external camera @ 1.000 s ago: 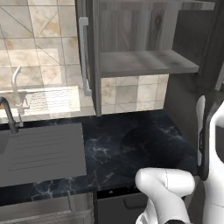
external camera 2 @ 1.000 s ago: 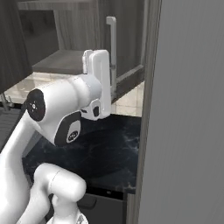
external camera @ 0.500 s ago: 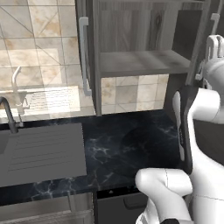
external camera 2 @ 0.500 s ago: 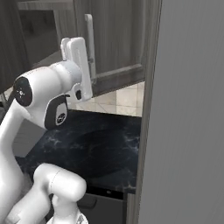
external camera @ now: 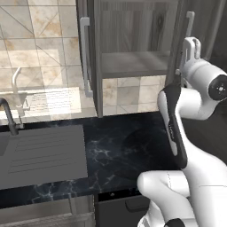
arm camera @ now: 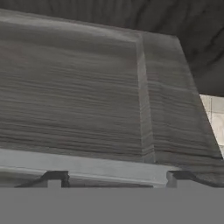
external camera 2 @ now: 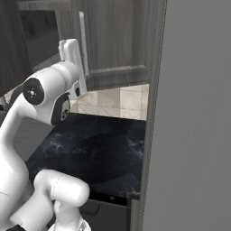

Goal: Open the cabinet and move the ladle to the pot. Then close the cabinet.

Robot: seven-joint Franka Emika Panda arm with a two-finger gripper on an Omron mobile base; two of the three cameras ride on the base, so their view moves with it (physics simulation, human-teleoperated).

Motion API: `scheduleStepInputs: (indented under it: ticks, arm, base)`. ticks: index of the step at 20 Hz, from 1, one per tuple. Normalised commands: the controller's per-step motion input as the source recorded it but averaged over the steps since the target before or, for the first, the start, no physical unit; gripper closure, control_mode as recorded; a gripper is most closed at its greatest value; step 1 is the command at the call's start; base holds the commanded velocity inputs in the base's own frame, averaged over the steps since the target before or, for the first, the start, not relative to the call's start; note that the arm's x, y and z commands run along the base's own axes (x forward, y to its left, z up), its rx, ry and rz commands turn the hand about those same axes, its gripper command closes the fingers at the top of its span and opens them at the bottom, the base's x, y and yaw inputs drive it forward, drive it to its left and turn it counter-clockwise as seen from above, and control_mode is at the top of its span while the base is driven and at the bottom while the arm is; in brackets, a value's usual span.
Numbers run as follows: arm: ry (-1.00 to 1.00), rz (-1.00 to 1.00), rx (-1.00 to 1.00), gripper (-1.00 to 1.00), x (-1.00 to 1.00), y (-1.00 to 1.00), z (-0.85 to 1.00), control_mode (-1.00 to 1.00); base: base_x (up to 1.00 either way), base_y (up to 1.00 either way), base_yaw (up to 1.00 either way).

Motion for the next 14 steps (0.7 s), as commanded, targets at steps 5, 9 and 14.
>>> scheduleStepInputs:
  ticks: [5, 9, 14]
  arm:
    - [-0.17, 0.13, 0.00, -1.00, 1.00, 0.20, -0.46, -1.00]
    - [-0.21, 0.09, -0.06, -1.00, 1.00, 0.00, -0.12, -1.00]
    - [-0.16, 0.04, -0.10, -1.00, 1.00, 0.02, 0.00, -1.00]
  base:
    - [0.00, 0.00, 0.00]
    - [0.00, 0.00, 0.00]
    - [0.00, 0.00, 0.00]
